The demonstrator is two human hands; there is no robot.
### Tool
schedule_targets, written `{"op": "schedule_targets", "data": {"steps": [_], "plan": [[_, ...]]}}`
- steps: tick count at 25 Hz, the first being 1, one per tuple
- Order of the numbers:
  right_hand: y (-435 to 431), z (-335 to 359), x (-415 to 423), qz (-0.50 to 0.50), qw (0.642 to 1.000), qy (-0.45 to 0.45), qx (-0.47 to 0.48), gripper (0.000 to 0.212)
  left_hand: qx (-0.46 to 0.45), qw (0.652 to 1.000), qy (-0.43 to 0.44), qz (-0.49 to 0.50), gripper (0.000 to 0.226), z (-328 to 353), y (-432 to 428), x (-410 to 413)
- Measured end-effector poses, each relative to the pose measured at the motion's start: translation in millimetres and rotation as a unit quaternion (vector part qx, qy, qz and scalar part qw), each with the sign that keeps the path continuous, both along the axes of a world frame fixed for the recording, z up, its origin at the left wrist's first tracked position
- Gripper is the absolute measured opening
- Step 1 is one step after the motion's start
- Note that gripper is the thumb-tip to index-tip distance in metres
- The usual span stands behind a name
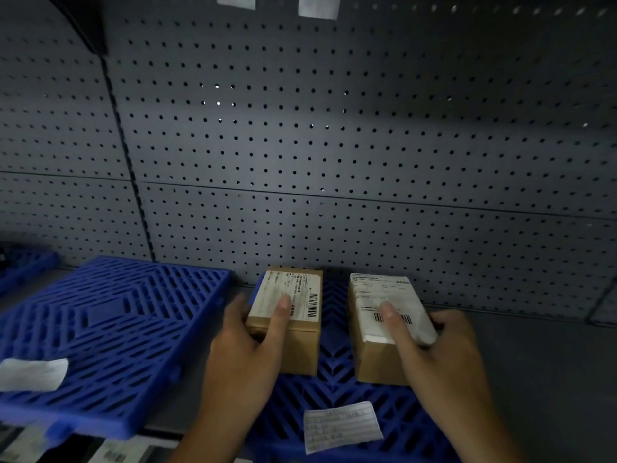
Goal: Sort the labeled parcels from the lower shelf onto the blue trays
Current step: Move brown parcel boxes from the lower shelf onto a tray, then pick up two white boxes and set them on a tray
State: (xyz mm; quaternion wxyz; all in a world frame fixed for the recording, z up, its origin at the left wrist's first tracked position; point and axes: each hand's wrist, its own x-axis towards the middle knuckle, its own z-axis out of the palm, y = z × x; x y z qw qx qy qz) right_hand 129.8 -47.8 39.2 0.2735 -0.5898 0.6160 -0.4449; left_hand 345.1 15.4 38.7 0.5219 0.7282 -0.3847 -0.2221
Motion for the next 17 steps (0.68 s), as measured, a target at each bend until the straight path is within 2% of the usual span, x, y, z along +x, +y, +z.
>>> {"op": "schedule_targets", "data": {"steps": [1, 3, 5, 7, 9, 12, 14, 17], "plan": [[2, 0, -2, 0.004, 1.000, -0.007, -0.006, 0.081, 0.002, 1.000, -0.024, 0.012, 0.098, 3, 3, 0], [3, 1, -9, 0.002, 0.999, -0.021, -0.031, 0.091, -0.029, 0.993, -0.107, 0.036, 0.097, 11, 11, -3], [6, 3, -19, -0.003, 0.997, -0.025, -0.069, 0.087, -0.083, 0.975, -0.205, 0.029, 0.079, 21, 18, -14], [13, 7, -30, -0.013, 0.993, -0.033, -0.110, 0.075, -0.130, 0.956, -0.264, -0.011, 0.062, 30, 22, -35], [26, 12, -47, -0.040, 0.986, -0.015, -0.160, 0.060, -0.164, 0.939, -0.291, -0.079, 0.053, 35, 19, -63], [47, 21, -90, -0.082, 0.960, 0.132, -0.233, 0.049, -0.202, 0.910, -0.305, -0.193, 0.048, 34, 8, -111], [61, 20, -129, -0.116, 0.940, 0.209, -0.243, 0.049, -0.200, 0.893, -0.318, -0.248, 0.054, 27, -2, -146], [81, 15, -189, -0.171, 0.927, 0.248, -0.222, 0.049, -0.185, 0.888, -0.287, -0.309, 0.068, 12, -11, -202]]}}
